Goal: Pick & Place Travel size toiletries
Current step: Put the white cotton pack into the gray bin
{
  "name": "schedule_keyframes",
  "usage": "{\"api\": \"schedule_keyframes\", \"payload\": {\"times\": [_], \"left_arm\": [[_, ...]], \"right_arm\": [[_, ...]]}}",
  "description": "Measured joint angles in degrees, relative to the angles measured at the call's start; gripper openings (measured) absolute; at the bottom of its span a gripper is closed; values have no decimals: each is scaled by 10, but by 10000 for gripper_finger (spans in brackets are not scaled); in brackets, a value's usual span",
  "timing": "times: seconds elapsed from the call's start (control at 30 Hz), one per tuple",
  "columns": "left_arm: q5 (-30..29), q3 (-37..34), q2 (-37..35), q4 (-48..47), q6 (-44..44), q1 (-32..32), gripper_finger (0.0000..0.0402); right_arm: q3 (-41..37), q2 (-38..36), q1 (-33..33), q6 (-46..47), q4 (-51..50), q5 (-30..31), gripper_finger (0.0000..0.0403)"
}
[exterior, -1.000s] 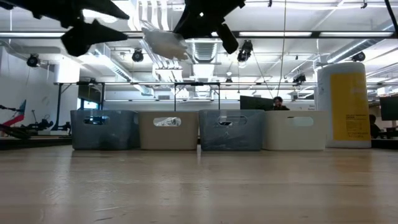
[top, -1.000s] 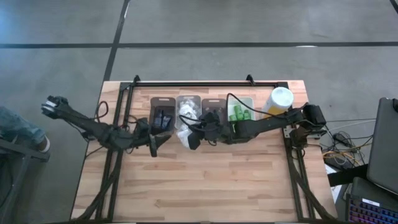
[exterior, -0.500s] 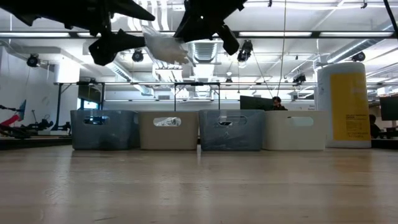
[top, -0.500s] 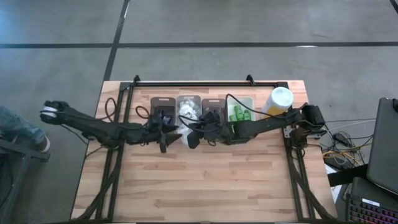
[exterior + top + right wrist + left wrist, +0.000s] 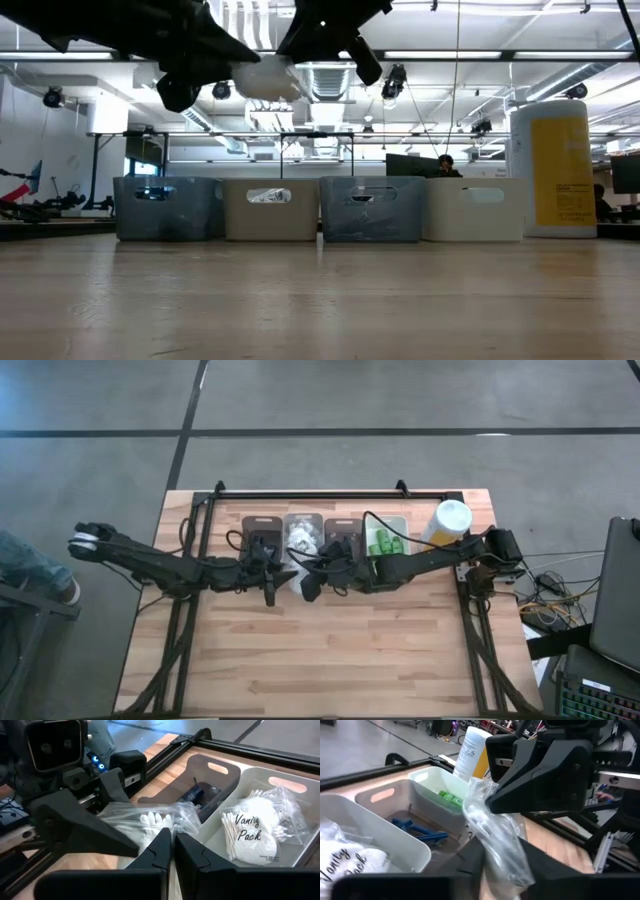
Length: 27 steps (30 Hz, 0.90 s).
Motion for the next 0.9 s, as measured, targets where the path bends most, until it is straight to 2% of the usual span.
{"api": "schedule_keyframes", "payload": {"times": [0.1,0.17,0.27,0.43,0.57,0.73,0.9], "left_arm": [[0,0,2,1,25,5,36],[-3,0,2,0,41,10,12],[-4,0,-2,-5,61,20,12],[-7,0,-13,-41,94,38,6],[-2,0,-17,-68,130,74,5],[83,0,-16,-69,171,150,5],[220,2,2,-69,224,247,7]], "right_arm": [[0,0,-1,1,0,0,16],[0,0,-1,1,0,-6,29],[6,-2,-1,2,-17,-29,62],[40,-9,0,-21,-71,-31,141],[66,-25,3,-53,-105,33,195],[107,-38,2,-32,-219,81,239],[126,-47,2,-22,-276,92,266]]}}
